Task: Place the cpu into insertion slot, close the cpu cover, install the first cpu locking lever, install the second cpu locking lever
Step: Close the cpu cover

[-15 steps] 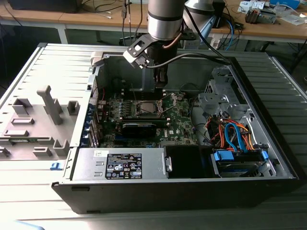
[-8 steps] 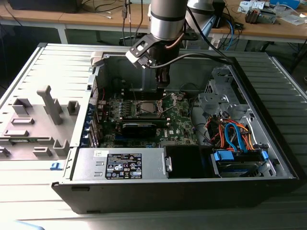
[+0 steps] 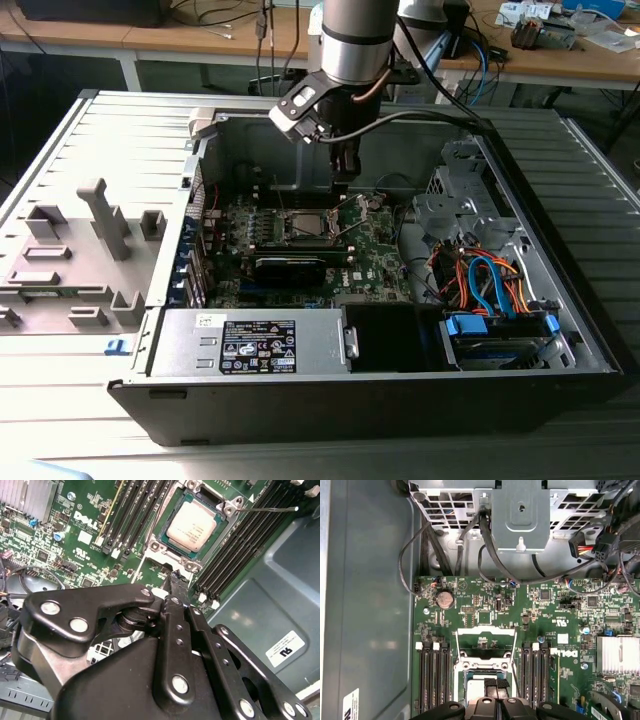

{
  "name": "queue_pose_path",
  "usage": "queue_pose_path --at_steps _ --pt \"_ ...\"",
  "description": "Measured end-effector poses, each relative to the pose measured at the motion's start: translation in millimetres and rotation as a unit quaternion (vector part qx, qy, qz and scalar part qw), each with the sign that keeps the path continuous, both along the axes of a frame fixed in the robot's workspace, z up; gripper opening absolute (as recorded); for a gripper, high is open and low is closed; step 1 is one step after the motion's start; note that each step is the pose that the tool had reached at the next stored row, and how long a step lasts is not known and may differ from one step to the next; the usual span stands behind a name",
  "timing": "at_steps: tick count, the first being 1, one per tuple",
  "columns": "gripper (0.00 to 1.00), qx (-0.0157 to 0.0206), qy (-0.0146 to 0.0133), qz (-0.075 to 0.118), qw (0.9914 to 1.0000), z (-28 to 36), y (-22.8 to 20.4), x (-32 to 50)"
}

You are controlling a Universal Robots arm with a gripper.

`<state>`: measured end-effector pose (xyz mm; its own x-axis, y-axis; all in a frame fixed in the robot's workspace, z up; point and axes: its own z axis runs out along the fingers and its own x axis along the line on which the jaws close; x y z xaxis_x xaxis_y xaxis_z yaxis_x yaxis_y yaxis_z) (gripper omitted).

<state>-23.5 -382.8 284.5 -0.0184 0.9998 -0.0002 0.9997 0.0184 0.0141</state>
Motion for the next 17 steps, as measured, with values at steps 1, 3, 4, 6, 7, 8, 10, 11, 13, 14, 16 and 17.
queue_pose_path --at_steps 1,3,4,6,7,8,10,11,13,14,16,17 --pt "0.11 0.0 0.0 0.0 1.0 0.0 0.0 0.9" --pt "0.11 0.0 0.0 0.0 1.0 0.0 0.0 2.8" --pt "0.11 0.0 0.0 0.0 1.0 0.0 0.0 4.2" --pt "0.11 0.0 0.0 0.0 1.0 0.0 0.0 6.2" --pt "0.11 0.0 0.0 0.0 1.0 -0.1 0.0 7.2" --pt "0.11 0.0 0.0 0.0 1.0 -0.1 0.0 8.2" --pt "0.11 0.0 0.0 0.0 1.0 -0.1 0.0 9.9" --pt "0.11 0.0 0.0 0.0 1.0 -0.1 0.0 10.7" --pt "0.11 0.0 0.0 0.0 1.0 -0.1 0.0 11.4" --pt "0.11 0.0 0.0 0.0 1.0 -0.2 0.0 11.9" --pt "0.11 -0.0001 0.0 0.0 1.0 -0.2 0.0 12.7" --pt "0.11 -0.0001 0.0 0.0 1.0 -0.2 0.0 13.0"
